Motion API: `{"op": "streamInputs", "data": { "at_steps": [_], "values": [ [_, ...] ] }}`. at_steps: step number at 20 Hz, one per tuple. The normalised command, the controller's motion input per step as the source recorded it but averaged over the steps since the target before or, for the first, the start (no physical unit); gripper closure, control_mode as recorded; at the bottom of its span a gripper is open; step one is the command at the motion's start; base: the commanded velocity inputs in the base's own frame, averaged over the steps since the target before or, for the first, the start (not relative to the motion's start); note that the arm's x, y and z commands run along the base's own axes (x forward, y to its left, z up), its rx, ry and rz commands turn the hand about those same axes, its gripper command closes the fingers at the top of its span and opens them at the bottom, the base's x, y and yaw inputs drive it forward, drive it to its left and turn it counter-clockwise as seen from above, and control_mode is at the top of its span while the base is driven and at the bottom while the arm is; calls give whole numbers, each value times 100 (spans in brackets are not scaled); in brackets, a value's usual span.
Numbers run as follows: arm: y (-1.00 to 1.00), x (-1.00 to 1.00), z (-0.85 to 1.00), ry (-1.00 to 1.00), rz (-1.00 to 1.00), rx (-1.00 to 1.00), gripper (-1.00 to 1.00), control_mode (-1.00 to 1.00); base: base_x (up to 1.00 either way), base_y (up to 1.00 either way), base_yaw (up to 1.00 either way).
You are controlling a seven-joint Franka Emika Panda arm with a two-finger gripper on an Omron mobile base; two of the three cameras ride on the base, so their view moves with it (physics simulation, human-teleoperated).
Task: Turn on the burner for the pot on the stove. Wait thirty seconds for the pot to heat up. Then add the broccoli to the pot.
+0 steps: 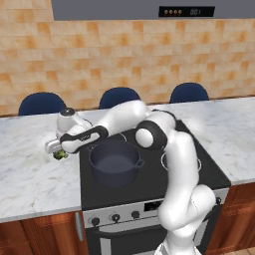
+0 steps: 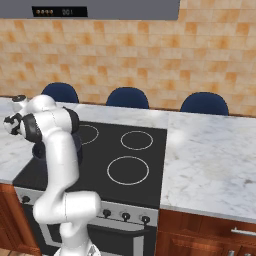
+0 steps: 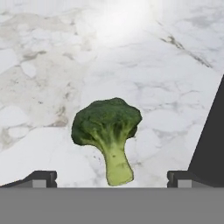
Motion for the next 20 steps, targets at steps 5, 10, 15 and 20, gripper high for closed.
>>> {"op": "streamInputs", "data": {
  "at_steps": [5,10,15,20],
  "values": [
    [7,18,-11,0,0,0,-100,-100,0,0,0],
    [5,16,-9,0,0,0,-100,-100,0,0,0],
    [3,13,-12,0,0,0,-100,-100,0,0,0],
    [4,8,-16,0,0,0,-100,-100,0,0,0]
  ]
}}
